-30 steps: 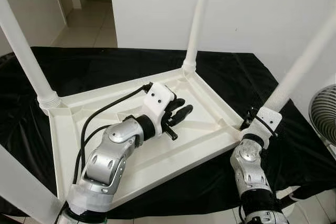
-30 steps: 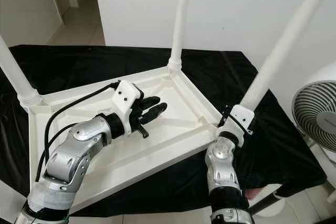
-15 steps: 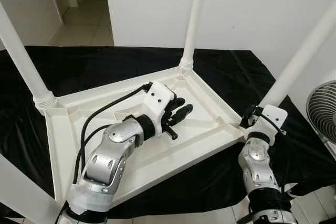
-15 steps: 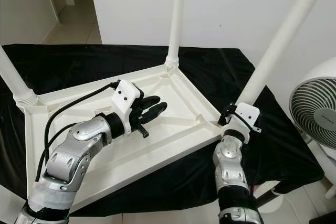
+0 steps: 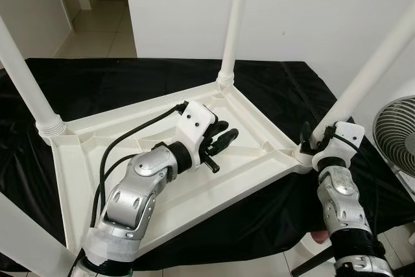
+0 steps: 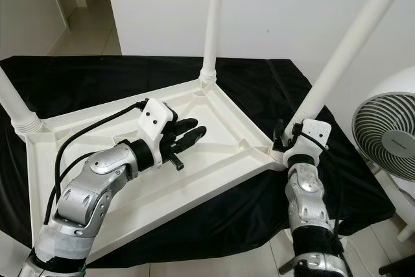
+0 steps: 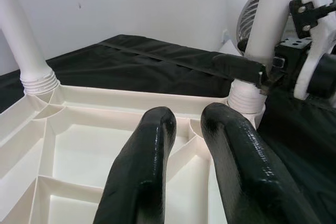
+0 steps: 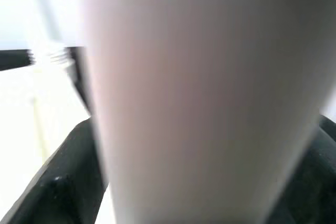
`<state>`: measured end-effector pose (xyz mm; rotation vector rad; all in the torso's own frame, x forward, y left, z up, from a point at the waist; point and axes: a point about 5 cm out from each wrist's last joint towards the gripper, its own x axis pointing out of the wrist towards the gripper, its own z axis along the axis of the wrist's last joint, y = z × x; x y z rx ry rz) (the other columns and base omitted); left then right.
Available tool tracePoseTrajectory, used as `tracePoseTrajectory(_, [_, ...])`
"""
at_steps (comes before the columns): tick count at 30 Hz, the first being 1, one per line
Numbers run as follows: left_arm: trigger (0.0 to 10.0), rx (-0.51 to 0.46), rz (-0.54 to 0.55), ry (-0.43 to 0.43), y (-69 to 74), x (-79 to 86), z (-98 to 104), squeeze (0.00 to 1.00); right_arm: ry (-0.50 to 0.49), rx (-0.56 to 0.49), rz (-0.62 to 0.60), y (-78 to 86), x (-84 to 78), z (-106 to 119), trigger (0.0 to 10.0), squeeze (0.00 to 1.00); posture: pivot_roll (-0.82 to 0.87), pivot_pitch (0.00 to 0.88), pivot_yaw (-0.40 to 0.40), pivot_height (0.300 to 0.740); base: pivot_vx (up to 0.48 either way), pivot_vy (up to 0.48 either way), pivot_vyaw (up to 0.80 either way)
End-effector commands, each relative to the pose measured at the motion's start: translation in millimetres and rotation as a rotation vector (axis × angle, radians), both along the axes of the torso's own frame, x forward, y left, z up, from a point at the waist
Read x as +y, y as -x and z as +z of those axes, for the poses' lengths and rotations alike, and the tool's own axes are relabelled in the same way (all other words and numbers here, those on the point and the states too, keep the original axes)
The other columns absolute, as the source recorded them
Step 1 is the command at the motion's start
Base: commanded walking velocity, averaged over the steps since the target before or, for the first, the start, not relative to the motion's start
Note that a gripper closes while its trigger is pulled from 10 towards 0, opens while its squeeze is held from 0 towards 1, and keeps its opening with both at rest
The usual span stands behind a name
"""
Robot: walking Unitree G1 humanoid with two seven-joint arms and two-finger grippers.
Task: Building children table
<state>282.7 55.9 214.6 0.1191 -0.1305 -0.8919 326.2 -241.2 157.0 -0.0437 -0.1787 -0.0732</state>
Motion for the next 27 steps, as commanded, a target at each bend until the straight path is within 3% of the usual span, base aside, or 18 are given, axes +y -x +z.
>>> tracePoseTrajectory(1, [10.0,-0.028,0.058,0.011,-2.0,1.9,4.4,0.00,0.000,0.021,0.080,2.7,-1.1,-0.5,10.0,0.00,0.02,0.040,-0.025,0.740,0.000,0.000,0.00])
tracePoseTrajectory(9, [10.0,-0.029,0.054,0.012,-2.2,1.3,5.3,0.00,0.081,0.033,0.262,8.3,-8.1,5.9,10.0,0.00,0.01,0.039,-0.019,0.740,0.000,0.000,0.00])
tracePoseTrajectory(10, [10.0,-0.030,0.052,0.012,-2.4,1.4,5.3,0.00,0.107,0.072,0.361,9.4,-12.0,5.7,10.0,0.00,0.01,0.038,-0.018,0.740,0.000,0.000,0.00])
tracePoseTrajectory(14, [10.0,-0.030,0.052,0.012,-2.5,1.5,5.3,0.00,0.111,0.082,0.385,9.6,-13.0,5.6,10.0,0.00,0.01,0.038,-0.018,0.740,0.000,0.000,0.00])
tracePoseTrajectory(15, [10.0,-0.032,0.052,0.012,-2.3,1.2,5.7,0.00,0.129,0.090,0.389,8.8,-16.7,6.6,2.2,0.00,0.01,0.036,-0.017,0.740,0.000,0.000,0.00])
tracePoseTrajectory(16, [10.0,-0.032,0.052,0.012,-2.3,1.2,5.7,0.00,0.129,0.090,0.389,8.8,-16.7,6.6,2.2,0.00,0.01,0.036,-0.017,0.740,0.000,0.000,0.00])
tracePoseTrajectory(17, [10.0,-0.032,0.052,0.013,-2.2,1.1,6.0,0.00,0.136,0.096,0.384,7.5,-20.6,7.6,0.0,0.00,0.02,0.035,-0.016,0.740,0.000,0.000,0.00])
tracePoseTrajectory(23, [10.0,-0.032,0.052,0.012,-1.4,1.3,6.1,0.00,0.109,0.111,0.377,3.6,-24.4,8.4,0.0,0.00,0.02,0.034,-0.015,0.740,0.000,0.000,0.00])
tracePoseTrajectory(27, [10.0,-0.031,0.048,0.011,0.0,0.9,6.0,0.00,0.066,0.137,0.389,0.5,-15.0,5.4,0.0,0.00,0.02,0.036,-0.016,0.740,0.000,0.000,0.00])
